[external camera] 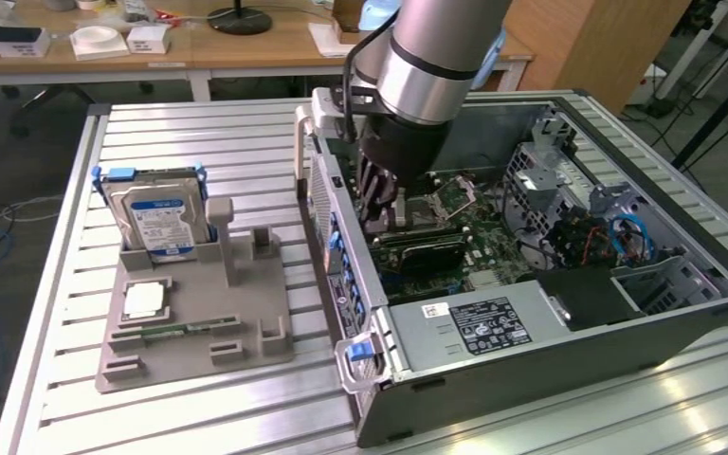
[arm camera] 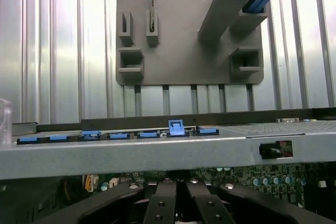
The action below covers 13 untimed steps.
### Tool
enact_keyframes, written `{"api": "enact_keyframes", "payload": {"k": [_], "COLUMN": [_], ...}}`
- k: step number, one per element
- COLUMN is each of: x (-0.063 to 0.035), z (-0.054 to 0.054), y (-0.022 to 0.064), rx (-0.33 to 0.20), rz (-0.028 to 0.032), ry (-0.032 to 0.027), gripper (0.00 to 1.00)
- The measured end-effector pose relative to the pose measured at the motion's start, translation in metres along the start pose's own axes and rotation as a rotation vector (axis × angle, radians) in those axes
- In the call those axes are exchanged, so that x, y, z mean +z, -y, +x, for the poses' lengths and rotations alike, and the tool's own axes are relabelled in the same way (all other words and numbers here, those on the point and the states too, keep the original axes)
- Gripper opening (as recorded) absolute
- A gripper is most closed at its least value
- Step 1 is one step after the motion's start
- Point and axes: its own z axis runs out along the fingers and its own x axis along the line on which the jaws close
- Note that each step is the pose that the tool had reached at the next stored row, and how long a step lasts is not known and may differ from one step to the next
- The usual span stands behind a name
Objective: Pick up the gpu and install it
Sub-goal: 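Press down on the gpu until it lock into place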
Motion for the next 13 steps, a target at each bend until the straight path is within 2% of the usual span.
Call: {"api": "enact_keyframes", "payload": {"k": [3,5,6,9,11,13], "x": [0.0027,0.0027,0.0022,0.0007,0.0001,-0.0027], "z": [0.0001,0.0002,-0.0002,-0.0003,-0.0006,-0.0007], "y": [0.0004,0.0003,0.0006,0.0023,0.0043,0.0059], "rx": [0.0,0.0,0.0,0.0,-0.001,0.0], "rz": [0.0039,0.0041,0.0032,-0.0058,-0.0052,-0.0069], "ry": [-0.002,-0.0018,-0.0022,0.0018,0.0035,0.0012], "gripper": [0.11,0.11,0.11,0.11,0.11,0.11]}}
